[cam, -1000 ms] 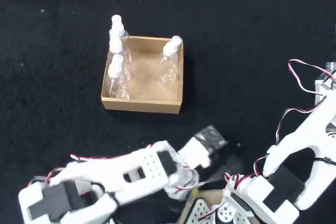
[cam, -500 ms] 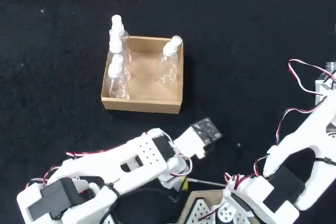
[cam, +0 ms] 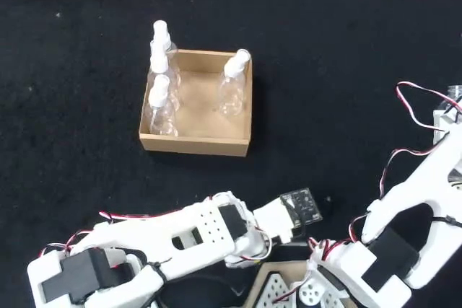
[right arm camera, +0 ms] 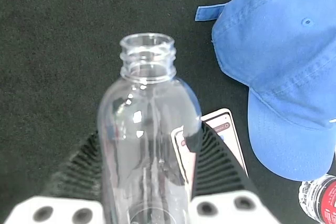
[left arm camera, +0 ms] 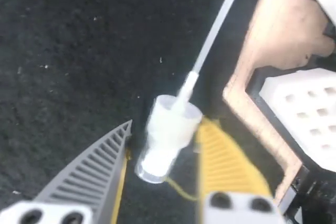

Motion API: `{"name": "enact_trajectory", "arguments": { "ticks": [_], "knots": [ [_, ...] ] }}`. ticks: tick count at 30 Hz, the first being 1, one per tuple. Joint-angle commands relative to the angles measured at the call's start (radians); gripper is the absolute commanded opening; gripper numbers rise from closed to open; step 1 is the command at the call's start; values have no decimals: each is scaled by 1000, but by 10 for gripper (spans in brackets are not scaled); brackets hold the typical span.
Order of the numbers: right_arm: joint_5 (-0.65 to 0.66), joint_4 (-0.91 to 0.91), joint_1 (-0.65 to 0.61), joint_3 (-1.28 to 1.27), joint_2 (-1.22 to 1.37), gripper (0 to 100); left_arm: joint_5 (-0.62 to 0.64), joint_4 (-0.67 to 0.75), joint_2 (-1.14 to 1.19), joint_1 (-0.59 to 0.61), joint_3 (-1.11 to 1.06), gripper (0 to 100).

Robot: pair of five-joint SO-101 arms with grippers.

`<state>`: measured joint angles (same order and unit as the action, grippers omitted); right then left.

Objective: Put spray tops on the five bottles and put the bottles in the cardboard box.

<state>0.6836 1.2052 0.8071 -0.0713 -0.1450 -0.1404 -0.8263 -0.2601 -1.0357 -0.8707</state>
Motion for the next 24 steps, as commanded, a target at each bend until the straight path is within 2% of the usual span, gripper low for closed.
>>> {"name": "enact_trajectory", "arguments": {
  "ticks": [1, 4, 7, 14, 18, 21, 24],
  "knots": [
    [6, -20, 28, 59, -64, 11, -6, -6, -17, -12, 13, 100],
    [6, -20, 28, 59, -64, 11, -8, -64, -17, -12, 38, 73],
    [6, -20, 28, 59, -64, 11, -23, -184, -17, 1, 82, 69],
    [6, -18, 28, 59, -64, 11, -315, -520, -17, 131, 180, 69],
    [6, -17, 28, 59, -64, 11, -400, -643, -29, 245, 231, 69],
    [5, -17, 26, 59, -64, 11, -442, -703, -115, 309, 243, 69],
    [2, -15, 21, 59, -64, 11, -542, -799, -265, 367, 245, 69]
  ]
}}
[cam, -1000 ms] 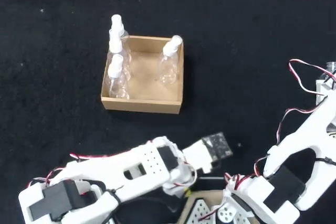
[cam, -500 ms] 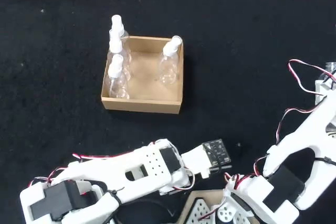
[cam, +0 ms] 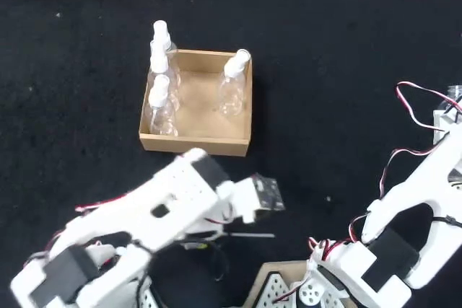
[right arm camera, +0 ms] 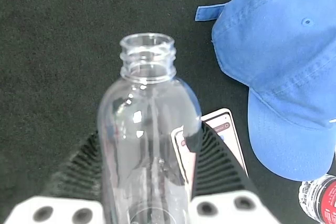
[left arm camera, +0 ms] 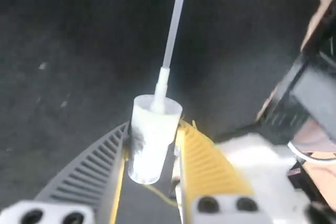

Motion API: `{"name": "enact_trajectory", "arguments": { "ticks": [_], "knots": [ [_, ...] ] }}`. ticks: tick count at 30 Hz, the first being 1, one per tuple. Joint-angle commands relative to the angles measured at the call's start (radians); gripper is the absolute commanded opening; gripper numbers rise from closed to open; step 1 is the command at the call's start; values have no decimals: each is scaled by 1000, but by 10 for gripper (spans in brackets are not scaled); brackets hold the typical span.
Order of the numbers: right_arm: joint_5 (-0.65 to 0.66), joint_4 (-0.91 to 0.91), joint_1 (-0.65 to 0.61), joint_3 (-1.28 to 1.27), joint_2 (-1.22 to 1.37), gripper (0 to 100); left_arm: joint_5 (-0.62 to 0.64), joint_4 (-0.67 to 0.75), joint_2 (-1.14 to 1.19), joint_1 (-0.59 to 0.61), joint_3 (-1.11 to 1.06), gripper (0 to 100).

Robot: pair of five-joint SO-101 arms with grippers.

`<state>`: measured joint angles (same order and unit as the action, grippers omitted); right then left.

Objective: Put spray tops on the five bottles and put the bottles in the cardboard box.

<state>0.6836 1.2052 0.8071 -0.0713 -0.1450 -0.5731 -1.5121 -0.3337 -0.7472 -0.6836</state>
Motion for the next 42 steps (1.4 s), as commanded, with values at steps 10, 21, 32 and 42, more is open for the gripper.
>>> {"name": "enact_trajectory", "arguments": {
  "ticks": [10, 21, 32, 42],
  "knots": [
    [-5, -12, 17, 59, -64, 11, -578, -247, -479, 736, 47, 69],
    [-5, 52, -14, 58, -65, 11, -1125, -244, -273, 1314, 30, 69],
    [-120, 89, -178, -110, -74, 11, -1208, 31, 23, 1569, 28, 72],
    [-180, 6, -241, -259, -76, 11, -1069, 269, 203, 1569, 39, 152]
  ]
}}
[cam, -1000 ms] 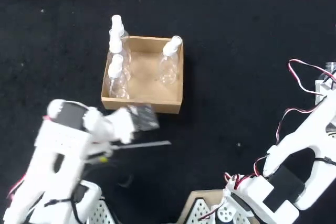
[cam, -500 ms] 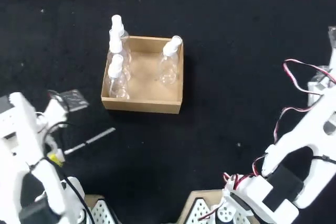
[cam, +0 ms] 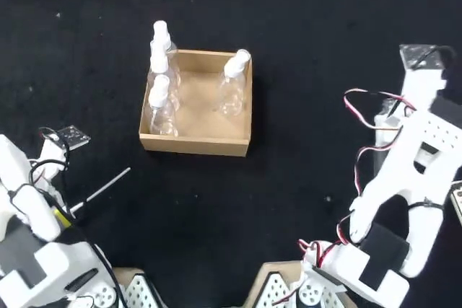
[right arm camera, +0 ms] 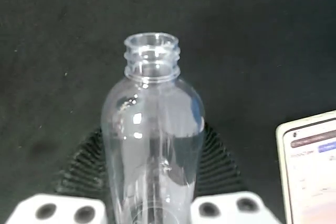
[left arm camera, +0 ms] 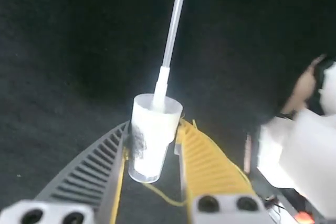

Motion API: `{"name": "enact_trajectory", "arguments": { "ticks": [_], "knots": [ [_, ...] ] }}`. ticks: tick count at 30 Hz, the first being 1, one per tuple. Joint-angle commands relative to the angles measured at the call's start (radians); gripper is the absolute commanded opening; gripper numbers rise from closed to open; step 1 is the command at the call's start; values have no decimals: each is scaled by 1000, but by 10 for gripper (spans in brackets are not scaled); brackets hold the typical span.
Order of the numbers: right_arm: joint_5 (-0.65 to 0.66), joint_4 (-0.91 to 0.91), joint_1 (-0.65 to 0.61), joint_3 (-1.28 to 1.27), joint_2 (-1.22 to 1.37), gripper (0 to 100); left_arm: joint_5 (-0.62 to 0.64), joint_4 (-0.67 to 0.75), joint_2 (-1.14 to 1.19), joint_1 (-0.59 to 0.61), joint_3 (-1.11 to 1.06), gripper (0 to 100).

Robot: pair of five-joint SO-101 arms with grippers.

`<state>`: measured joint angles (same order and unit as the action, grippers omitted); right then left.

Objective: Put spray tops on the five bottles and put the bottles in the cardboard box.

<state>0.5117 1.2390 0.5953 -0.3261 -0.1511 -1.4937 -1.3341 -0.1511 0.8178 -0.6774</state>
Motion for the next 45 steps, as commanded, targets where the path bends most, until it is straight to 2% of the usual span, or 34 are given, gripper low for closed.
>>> {"name": "enact_trajectory", "arguments": {
  "ticks": [1, 4, 9, 13, 17, 20, 25, 28, 30, 36, 38, 42, 45],
  "knots": [
    [-8, -28, -29, -13, -70, 11, -127, 106, 28, 5, 39, 192],
    [-8, -69, -29, -56, -101, 11, -77, 129, 28, 7, 64, 269],
    [-28, -167, -61, -237, -275, 11, 21, 121, 18, 5, 147, 248],
    [-35, -206, -147, -375, -398, 11, 270, 121, 18, 12, 194, 245],
    [-52, -204, -221, -423, -435, 11, 658, 95, 17, 38, 208, 245],
    [-75, -204, -245, -423, -424, 11, 888, -11, 17, 61, 259, 245],
    [-77, -204, -258, -424, -400, 11, 1080, -311, 17, 74, 377, 245],
    [-72, -204, -256, -424, -386, 11, 1223, -373, 17, 74, 367, 245],
    [-71, -204, -256, -424, -377, 11, 1289, -333, 17, 76, 326, 245],
    [-69, -232, -252, -432, -367, 11, 1352, -147, -133, 101, 111, 245],
    [-69, -253, -256, -449, -367, 11, 1444, -104, -218, 96, 41, 249],
    [-69, -278, -256, -479, -367, 11, 1743, -46, -367, 90, -77, 250],
    [-69, -282, -256, -490, -367, 11, 1840, -15, -442, 88, -147, 250]
  ]
}}
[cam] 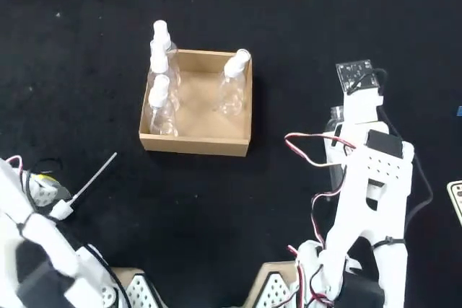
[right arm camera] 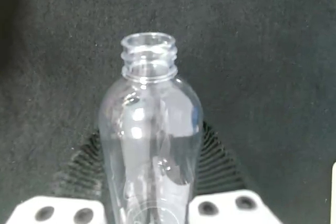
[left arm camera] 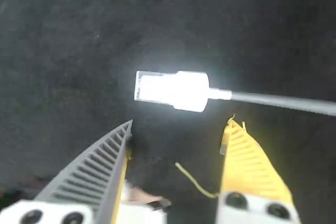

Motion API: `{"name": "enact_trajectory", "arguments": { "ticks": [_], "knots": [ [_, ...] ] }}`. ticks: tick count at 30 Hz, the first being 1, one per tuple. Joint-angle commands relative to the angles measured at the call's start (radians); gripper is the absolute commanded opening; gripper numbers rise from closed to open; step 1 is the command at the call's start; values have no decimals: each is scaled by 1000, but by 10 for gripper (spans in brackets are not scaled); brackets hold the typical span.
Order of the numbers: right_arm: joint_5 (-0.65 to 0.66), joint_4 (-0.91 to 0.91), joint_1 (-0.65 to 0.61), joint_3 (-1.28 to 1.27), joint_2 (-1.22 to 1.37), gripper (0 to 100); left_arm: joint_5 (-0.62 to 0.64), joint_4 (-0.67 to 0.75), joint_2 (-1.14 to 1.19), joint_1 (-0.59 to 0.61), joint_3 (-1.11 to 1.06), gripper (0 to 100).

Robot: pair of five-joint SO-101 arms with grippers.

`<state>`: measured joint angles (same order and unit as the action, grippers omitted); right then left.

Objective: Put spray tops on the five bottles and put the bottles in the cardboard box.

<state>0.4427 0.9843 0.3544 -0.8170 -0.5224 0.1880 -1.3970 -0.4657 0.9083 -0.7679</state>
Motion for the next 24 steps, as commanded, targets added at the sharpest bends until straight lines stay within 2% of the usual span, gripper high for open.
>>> {"name": "enact_trajectory", "arguments": {
  "ticks": [1, 5, 11, 20, 24],
  "knots": [
    [0, -28, -15, 1, 4, 11, 164, 64, -143, -2, -82, 250],
    [0, -28, -15, 1, 4, 11, 176, 186, -141, -18, -185, 249],
    [0, -28, -17, 1, 4, 11, 290, 334, -110, -19, -236, 248],
    [0, -28, -17, 1, 4, 11, 330, 348, -44, -127, -275, 246],
    [0, -28, -17, 1, 4, 11, 330, 350, -28, -122, -254, 246]
  ]
}}
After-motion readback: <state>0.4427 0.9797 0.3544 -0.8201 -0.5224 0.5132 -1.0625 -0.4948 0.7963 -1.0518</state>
